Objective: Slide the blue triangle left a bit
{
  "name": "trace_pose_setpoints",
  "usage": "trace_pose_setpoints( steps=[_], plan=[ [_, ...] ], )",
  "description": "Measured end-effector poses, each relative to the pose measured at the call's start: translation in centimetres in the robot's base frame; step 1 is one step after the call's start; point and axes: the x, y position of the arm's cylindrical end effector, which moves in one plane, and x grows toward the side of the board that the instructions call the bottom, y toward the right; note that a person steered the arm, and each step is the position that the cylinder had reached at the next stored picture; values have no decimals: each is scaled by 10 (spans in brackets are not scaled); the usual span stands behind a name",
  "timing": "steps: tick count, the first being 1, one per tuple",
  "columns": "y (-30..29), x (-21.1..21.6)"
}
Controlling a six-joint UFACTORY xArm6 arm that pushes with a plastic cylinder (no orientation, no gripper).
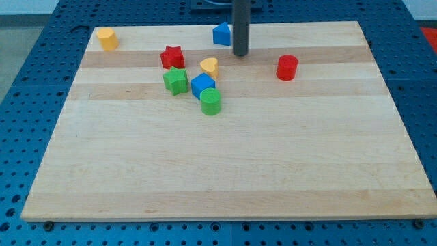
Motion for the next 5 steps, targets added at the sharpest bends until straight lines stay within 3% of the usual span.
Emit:
trace_pose_setpoints(
  steps=[1,4,5],
  plan=[
    [25,-15],
    [-65,-42],
    [-65,-42]
  ],
)
